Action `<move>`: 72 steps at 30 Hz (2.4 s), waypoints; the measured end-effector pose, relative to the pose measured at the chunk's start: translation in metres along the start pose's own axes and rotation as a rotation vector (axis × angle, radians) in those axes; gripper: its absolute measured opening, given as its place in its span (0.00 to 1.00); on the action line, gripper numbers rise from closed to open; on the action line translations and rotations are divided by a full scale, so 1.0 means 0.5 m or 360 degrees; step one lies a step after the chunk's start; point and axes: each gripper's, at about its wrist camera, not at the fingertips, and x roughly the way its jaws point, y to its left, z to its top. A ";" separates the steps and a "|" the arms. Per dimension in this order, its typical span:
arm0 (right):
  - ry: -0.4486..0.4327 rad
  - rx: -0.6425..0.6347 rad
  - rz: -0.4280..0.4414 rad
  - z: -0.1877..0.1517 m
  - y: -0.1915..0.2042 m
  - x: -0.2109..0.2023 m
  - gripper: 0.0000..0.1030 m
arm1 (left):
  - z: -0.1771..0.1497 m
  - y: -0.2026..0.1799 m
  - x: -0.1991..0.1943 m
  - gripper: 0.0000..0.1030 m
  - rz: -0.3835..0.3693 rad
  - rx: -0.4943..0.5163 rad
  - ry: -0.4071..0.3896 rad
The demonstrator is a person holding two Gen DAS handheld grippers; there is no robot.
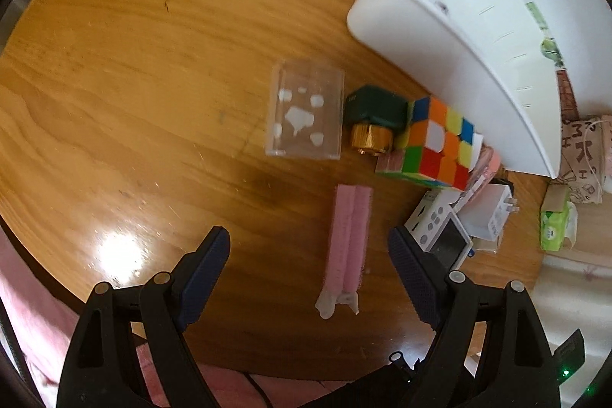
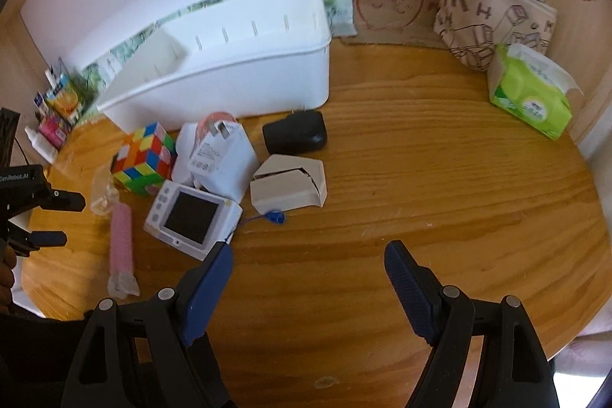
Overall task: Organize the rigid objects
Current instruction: 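Move the left tool to the pink rollers while the right tool approaches the beige card, then grasp the pink rollers with the left tool while the right tool grasps the folded beige card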
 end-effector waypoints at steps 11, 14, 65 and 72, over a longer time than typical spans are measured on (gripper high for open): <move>0.0139 -0.0140 0.0066 0.047 0.009 0.072 0.80 | 0.002 0.001 0.056 0.83 0.0036 -0.0119 0.0185; 0.0165 -0.0167 0.0074 0.058 0.009 0.091 0.80 | 0.004 0.000 0.070 0.81 0.0041 -0.0121 0.0219; 0.0120 -0.0484 0.0106 0.128 0.048 0.146 0.62 | 0.017 -0.082 0.086 0.27 0.0038 -0.0022 0.0236; 0.0021 -0.0461 0.0070 0.120 0.046 0.092 0.62 | -0.004 -0.084 0.044 0.27 0.0004 0.0043 0.0161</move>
